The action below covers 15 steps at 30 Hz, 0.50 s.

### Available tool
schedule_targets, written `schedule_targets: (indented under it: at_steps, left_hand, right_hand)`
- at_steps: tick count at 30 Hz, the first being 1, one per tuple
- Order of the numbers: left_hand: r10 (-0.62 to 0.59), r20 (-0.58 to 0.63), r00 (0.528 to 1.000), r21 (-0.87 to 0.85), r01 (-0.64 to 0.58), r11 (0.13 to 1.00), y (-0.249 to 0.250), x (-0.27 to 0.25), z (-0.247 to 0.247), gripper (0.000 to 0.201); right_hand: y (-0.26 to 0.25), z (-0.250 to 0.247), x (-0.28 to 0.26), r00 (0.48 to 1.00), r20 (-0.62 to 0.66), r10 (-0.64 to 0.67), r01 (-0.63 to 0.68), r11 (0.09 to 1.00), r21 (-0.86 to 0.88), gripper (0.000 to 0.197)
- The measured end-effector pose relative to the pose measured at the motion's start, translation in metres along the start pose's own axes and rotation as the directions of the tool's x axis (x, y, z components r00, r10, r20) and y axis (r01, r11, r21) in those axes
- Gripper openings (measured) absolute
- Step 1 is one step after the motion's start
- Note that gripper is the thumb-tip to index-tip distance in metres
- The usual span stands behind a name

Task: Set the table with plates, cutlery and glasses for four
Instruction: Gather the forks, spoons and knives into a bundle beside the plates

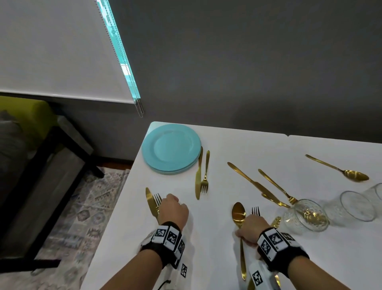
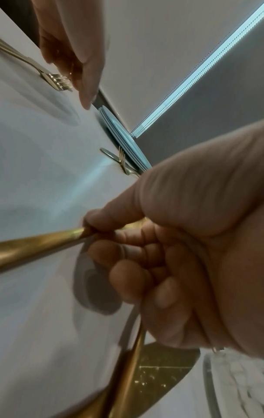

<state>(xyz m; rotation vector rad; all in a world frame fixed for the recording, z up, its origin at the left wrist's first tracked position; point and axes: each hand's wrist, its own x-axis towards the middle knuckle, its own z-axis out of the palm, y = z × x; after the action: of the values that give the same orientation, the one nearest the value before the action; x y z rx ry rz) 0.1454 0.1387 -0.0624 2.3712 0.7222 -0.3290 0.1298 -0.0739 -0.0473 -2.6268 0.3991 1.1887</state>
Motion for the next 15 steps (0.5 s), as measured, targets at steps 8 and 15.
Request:
schedule_targets:
  at_steps: [8, 15]
  left_hand:
    - [-0.162, -0.018, 0.987, 0.107, 0.163, 0.981, -0.029, -0.01, -0.011, 0.04]
    - [-0.202, 0.038, 0.979, 0.044, 0.2, 0.979, -0.035, -0.013, -0.009, 0.047]
  right_hand:
    - [-0.003, -0.007, -0.019, 0.995, 0.014, -0.099, 0.089, 0.944, 0.316, 0.035]
    - [-0.009, -0.006, -0.025, 0.974, -0.001, -0.226, 0.21, 0.902, 0.377, 0.023]
